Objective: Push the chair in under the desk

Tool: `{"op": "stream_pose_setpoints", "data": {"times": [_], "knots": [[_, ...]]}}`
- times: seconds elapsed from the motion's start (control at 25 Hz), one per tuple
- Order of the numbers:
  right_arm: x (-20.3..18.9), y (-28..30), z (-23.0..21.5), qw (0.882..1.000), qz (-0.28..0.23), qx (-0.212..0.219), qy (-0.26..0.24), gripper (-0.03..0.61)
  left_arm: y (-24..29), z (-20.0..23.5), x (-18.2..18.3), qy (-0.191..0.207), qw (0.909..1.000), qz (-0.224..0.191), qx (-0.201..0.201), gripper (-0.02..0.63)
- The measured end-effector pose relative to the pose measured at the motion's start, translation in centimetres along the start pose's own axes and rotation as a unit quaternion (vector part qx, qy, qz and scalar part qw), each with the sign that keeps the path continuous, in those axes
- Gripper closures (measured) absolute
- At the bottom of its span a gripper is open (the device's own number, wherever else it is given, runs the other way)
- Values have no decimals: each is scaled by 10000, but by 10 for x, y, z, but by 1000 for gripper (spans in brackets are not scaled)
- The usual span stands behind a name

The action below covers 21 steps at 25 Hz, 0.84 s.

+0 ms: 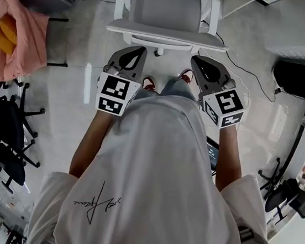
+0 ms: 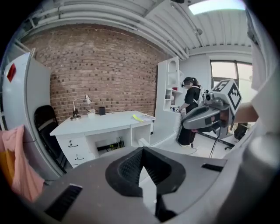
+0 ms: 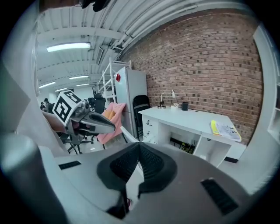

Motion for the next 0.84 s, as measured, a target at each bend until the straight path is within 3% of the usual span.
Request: {"op": "stream_pose_setpoints", "data": {"times": [0.16, 0.48, 0.84], "knots": [[-2, -11, 9, 9996, 148, -110, -191, 551, -7, -5, -4, -131, 9998, 39, -130, 611], [-2, -24, 30, 9996, 133, -256, -20, 551, -40, -9, -6, -384, 9987, -192, -263, 611], [50, -30, 48, 9918, -925, -255, 840, 551, -76, -8, 27, -576, 9952, -776, 159, 611]]}}
Point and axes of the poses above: the fingertips, and each gripper's own axes: y forward along the fingers, z to its left, x out of its top, the point moved 10 cm from there along -y, backward along the fingers, and after that the axes turned 3 degrees about -y, right-handed, at the moved point
